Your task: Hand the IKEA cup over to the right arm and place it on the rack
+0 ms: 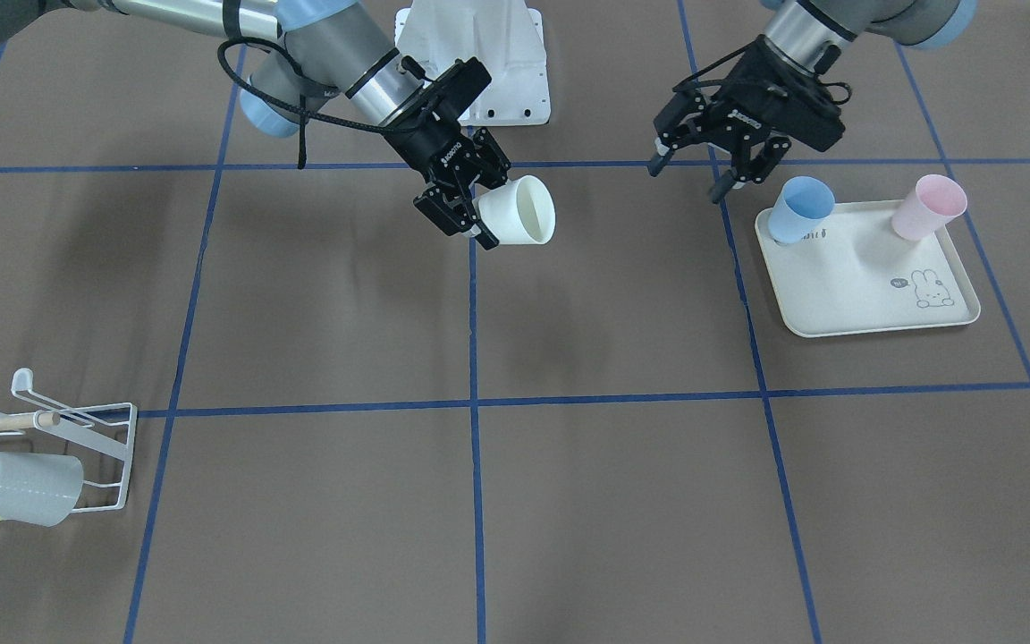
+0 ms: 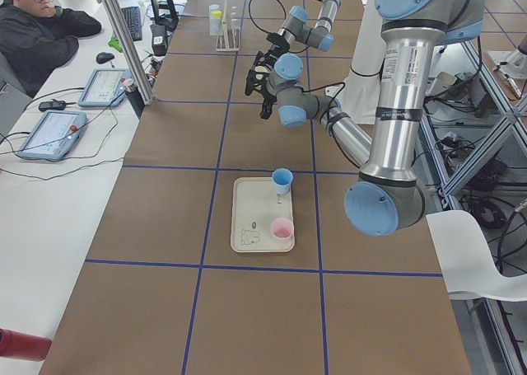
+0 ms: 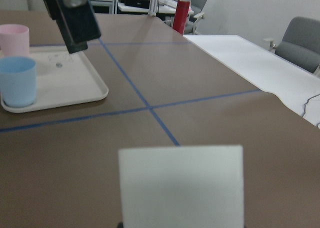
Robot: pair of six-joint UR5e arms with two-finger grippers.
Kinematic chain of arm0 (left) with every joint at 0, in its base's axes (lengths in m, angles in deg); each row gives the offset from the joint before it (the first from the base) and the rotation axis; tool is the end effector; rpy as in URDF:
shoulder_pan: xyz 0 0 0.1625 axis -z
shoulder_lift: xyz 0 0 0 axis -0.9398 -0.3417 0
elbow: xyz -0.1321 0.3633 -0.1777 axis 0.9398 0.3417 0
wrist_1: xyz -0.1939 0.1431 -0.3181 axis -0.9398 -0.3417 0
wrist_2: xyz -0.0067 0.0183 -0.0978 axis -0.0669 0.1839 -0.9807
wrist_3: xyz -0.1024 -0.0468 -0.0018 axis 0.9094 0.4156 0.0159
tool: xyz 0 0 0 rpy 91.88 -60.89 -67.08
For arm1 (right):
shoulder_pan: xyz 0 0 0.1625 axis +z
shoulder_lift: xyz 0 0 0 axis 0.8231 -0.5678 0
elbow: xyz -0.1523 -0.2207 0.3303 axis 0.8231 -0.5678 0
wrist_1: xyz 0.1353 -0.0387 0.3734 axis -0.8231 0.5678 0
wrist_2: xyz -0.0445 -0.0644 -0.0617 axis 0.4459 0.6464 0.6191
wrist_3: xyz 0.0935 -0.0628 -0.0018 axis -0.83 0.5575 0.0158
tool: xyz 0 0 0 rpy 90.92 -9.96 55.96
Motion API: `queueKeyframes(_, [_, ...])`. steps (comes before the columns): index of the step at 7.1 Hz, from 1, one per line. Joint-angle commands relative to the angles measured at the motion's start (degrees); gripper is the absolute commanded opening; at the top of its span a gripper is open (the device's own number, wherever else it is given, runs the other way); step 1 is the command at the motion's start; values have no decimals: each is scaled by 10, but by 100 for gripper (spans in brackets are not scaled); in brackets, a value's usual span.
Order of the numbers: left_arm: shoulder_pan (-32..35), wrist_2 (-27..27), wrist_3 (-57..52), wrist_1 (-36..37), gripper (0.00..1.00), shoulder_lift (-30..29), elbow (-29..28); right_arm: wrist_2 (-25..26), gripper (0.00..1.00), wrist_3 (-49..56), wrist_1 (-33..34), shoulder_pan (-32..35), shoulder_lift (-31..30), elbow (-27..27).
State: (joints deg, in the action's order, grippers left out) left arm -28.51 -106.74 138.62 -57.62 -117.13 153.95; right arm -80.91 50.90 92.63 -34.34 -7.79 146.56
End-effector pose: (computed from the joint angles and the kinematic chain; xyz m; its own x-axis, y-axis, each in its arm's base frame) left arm 0.2871 -0.3773 0.3230 0.3788 0.1611 -0.9113 0.2280 0.9382 0.2606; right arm -0.5243 -0.3662 0.1865 0.5268 -0.8330 0.1695 -0.0077 0.1947 0.9808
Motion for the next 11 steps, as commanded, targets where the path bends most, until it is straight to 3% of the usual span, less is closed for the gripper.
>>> queueKeyframes(1, [76,-3,-157,0,100,103,15,-1,17,11,399,50,6,155])
queueKeyframes(3, [162,-6,-339,-1,100,181,17,2,17,76,521,101,-8,197])
queueKeyframes(6, [187,-40,-371,-2,100,184,8,4,17,272,776,192,-4,249])
queueKeyframes(7, [187,-42,-370,-2,100,184,8,7,19,357,812,216,-11,253])
queueKeyframes(9, [187,-42,-370,-3,100,184,6,74,27,512,815,250,-74,261])
queueKeyframes(10, [187,-43,-370,-4,100,183,6,110,22,543,814,258,-95,259])
queueKeyframes(11, [187,-43,-369,-4,100,182,6,113,22,587,809,268,-113,246])
